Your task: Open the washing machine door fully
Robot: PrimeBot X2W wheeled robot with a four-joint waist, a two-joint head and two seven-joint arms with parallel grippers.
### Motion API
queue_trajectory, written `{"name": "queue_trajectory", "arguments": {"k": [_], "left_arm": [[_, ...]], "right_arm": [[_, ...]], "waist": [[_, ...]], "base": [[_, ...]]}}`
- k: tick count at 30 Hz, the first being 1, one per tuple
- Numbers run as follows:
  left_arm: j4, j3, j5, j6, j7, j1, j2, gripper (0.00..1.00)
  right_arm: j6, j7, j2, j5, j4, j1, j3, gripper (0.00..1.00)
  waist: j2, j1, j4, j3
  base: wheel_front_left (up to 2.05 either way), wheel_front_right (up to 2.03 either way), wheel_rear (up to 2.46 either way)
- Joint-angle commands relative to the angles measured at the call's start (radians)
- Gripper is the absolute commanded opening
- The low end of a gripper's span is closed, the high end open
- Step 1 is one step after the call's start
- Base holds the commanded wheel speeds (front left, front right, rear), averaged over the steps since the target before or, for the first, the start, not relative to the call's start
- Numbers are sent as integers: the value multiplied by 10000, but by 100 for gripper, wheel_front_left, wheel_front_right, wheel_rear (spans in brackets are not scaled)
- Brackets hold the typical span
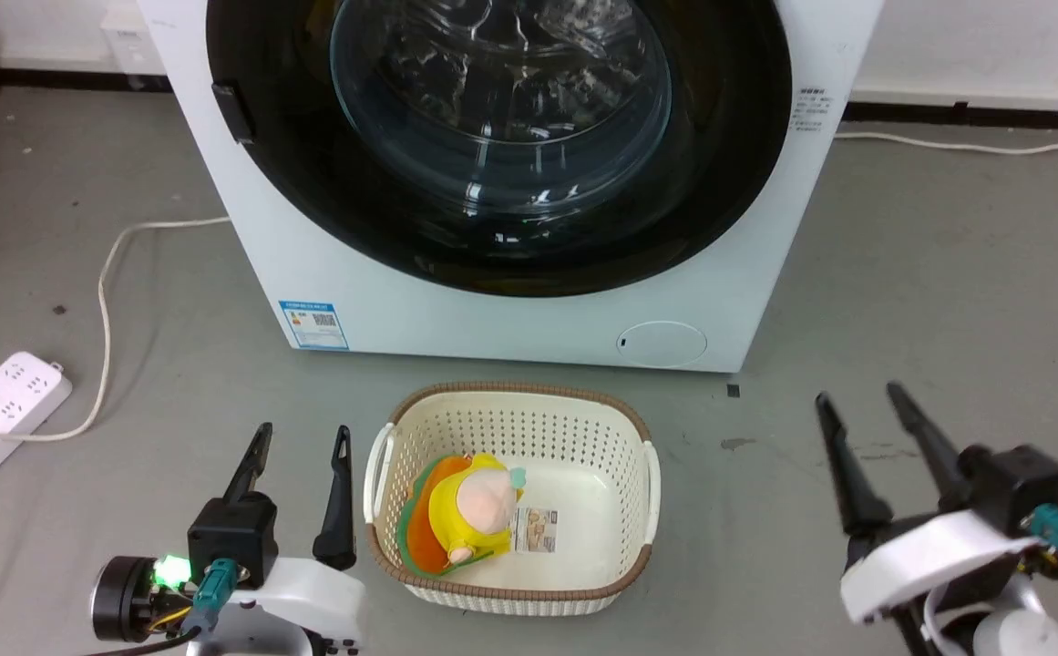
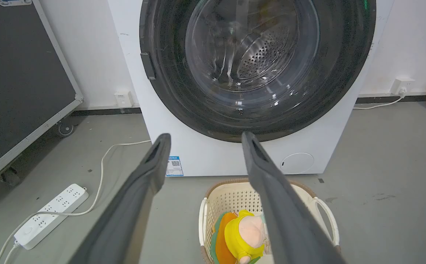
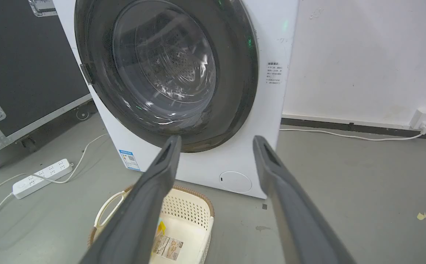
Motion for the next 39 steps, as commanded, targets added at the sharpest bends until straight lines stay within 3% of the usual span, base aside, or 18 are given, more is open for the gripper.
{"name": "queue_trajectory", "arguments": {"k": [1, 17, 18, 19, 20, 39], "left_arm": [[-96, -47, 88, 80, -96, -164, 43, 100], [-310, -448, 29, 436, -430, -491, 299, 100], [-324, -468, 26, 452, -451, -509, 315, 100], [-338, -491, 24, 468, -472, -528, 330, 100], [-351, -515, 24, 485, -493, -547, 343, 100], [-560, -980, 25, 872, -890, -1001, 550, 100]], "right_arm": [[-2, -83, -74, 162, 56, -250, -39, 100], [-3, 779, -93, 2462, 494, -2188, -767, 100], [-3, 850, -63, 2604, 572, -2322, -836, 50], [-3, 927, -36, 2734, 650, -2454, -892, 30], [-3, 1000, -8, 2877, 724, -2588, -952, 0], [-4, 2618, 106, 6060, 2882, -5718, -2304, 0]], "waist": [[0, 0, 8, 61], [0, 0, 116, 807], [0, 0, 126, 852], [0, 0, 139, 897], [0, 0, 152, 943], [0, 0, 567, 1804]], "base": [[0, 0, 0], [0, 0, 0], [0, 0, 0], [0, 0, 0], [0, 0, 0], [0, 0, 0]]}}
